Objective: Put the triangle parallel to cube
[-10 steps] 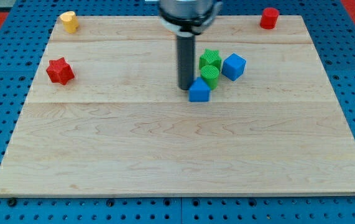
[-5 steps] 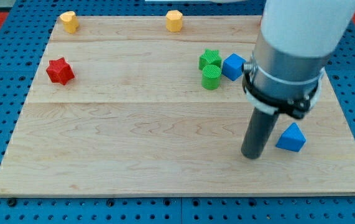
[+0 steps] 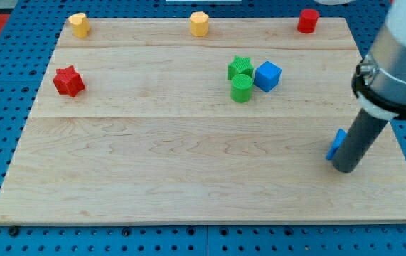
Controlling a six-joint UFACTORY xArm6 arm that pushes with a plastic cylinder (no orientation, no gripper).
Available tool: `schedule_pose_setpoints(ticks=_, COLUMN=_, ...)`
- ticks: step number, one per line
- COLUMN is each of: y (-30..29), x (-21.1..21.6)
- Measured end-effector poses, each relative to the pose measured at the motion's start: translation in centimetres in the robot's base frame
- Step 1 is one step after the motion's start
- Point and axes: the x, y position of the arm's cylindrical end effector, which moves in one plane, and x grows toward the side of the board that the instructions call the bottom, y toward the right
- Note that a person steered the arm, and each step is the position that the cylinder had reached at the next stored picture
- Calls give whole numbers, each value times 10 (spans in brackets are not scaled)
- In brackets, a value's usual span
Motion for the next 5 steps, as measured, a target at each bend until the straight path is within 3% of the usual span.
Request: schedule_pose_setpoints(ticks=5, y=-32, x=-60)
